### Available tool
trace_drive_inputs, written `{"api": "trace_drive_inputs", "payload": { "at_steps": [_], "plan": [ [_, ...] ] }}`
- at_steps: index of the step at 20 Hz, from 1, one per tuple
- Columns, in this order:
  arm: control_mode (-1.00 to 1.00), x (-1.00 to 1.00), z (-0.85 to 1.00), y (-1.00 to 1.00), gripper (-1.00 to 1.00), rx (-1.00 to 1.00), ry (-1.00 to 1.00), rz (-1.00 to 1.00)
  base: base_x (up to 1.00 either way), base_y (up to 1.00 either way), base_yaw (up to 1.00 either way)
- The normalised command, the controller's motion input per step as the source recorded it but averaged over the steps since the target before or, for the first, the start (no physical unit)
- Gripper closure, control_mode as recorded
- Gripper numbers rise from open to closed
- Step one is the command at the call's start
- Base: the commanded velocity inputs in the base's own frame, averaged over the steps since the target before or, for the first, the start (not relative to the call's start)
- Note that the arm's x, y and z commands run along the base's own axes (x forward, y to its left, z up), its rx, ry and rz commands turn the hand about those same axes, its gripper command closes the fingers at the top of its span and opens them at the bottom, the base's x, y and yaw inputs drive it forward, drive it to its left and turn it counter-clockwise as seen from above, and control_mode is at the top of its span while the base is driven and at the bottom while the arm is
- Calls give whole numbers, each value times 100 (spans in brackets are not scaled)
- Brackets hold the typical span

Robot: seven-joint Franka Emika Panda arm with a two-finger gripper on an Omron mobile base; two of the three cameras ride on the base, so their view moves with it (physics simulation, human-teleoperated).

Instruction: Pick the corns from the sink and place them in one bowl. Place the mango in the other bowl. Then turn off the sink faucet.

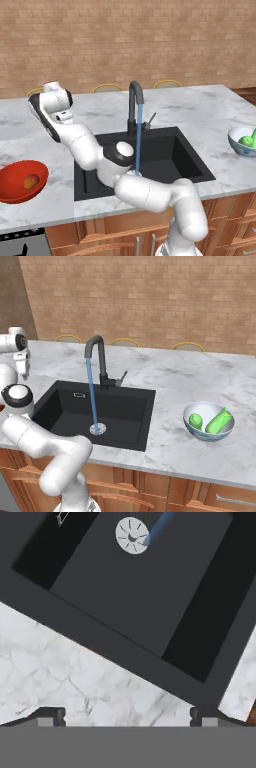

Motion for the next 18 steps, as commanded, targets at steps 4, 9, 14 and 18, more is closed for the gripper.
{"api": "trace_drive_inputs", "payload": {
  "at_steps": [4, 9, 14, 18],
  "plan": [
    [-100, -27, -17, -80, -100, -20, 0, 49, 0, 0, 0],
    [-100, -48, 51, -98, -100, -31, 0, 42, 0, 0, 0],
    [-100, -55, 34, -100, -100, -29, 0, 31, 0, 0, 0],
    [-100, -69, -24, -100, -100, -26, -4, 38, 0, 0, 0]
  ]
}}
